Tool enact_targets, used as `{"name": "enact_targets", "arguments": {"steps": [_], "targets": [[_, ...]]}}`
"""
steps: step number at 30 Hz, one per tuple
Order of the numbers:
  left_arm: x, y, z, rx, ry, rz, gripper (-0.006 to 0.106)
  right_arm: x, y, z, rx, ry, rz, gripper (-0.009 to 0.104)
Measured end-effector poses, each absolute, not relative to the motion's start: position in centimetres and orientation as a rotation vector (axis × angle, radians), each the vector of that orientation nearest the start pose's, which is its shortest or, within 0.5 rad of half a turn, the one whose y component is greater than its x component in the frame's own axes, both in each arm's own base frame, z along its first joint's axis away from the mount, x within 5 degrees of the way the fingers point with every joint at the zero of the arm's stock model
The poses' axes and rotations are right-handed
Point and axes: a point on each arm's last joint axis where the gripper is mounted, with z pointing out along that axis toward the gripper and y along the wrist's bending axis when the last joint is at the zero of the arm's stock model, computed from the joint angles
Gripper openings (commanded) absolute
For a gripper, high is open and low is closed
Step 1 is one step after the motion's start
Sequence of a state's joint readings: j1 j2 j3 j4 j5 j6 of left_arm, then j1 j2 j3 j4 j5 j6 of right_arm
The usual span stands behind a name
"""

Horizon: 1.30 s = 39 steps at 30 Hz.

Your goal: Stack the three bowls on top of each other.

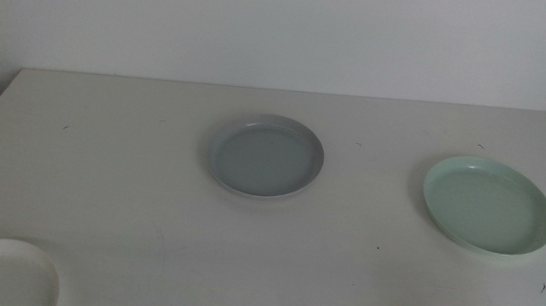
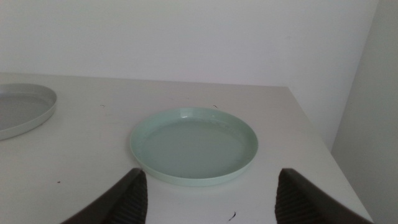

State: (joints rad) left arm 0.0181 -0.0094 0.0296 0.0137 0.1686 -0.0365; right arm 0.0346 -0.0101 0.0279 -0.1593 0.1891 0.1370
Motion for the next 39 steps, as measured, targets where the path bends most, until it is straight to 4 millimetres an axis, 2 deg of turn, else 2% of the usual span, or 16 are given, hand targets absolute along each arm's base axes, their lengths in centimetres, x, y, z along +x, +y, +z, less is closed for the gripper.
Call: {"name": "enact_targets", "arguments": {"steps": [3,5,16,27,33,39], "targets": [[5.9,0.1,19.8,-0.044,1.698,-0.009,0.105,5.6,-0.1,18.7,-0.023,1.688,-0.014,0.052],[6.2,0.1,21.1,-0.051,1.714,-0.017,0.105,5.6,-0.1,18.7,-0.023,1.688,-0.014,0.052],[8.5,0.2,30.1,-0.058,1.898,-0.017,0.105,5.6,-0.1,18.7,-0.023,1.688,-0.014,0.052],[9.6,0.2,39.5,-0.064,2.082,-0.015,0.105,5.6,-0.1,18.7,-0.023,1.688,-0.014,0.052],[11.0,0.2,42.0,-0.069,2.239,-0.014,0.105,5.6,-0.1,18.7,-0.023,1.688,-0.014,0.052],[12.6,0.2,42.4,-0.073,2.382,-0.012,0.105,5.6,-0.1,18.7,-0.023,1.688,-0.014,0.052]]}}
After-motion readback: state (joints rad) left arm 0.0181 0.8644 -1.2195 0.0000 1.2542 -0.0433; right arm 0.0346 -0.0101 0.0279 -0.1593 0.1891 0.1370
